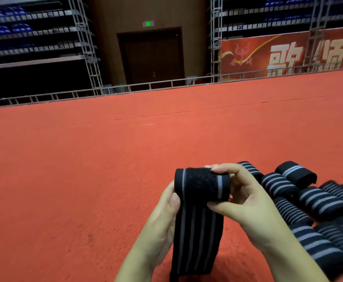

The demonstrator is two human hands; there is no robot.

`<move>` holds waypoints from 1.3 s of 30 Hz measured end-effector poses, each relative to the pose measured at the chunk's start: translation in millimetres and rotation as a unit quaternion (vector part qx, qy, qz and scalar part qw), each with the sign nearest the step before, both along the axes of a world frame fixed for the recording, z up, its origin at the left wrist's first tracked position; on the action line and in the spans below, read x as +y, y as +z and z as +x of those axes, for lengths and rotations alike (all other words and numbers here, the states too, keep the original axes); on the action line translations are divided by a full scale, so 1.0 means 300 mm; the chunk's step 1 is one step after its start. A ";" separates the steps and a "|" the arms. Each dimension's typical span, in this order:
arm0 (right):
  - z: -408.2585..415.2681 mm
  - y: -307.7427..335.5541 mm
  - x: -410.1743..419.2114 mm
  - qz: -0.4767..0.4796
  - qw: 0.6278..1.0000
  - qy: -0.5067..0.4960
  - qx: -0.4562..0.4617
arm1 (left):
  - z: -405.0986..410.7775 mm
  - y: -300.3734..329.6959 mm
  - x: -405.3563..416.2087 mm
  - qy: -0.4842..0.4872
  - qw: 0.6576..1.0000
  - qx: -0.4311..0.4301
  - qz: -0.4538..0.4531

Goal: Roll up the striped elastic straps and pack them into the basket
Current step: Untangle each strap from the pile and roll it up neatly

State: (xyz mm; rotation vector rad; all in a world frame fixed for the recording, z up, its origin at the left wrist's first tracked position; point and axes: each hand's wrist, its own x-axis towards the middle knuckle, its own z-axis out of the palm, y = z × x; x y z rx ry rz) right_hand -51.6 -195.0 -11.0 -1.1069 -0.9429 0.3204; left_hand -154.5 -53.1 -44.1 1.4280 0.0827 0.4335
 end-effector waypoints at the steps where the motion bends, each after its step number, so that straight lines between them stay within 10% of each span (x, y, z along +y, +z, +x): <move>1: 0.003 -0.006 0.003 0.002 1.000 -0.004 -0.006 | 0.002 -0.003 0.002 0.002 1.000 0.005 -0.009; 9: 0.000 -0.055 0.037 -0.031 0.995 -0.012 -0.092 | 0.030 -0.016 -0.010 0.040 0.997 -0.009 -0.069; 26: 0.002 -0.060 0.012 -0.147 0.962 0.101 0.204 | 0.004 -0.012 0.011 0.001 0.998 -0.063 -0.021; 39: -0.001 -0.071 -0.004 -0.062 0.994 0.033 0.080 | -0.008 -0.020 0.011 -0.027 0.999 -0.008 0.020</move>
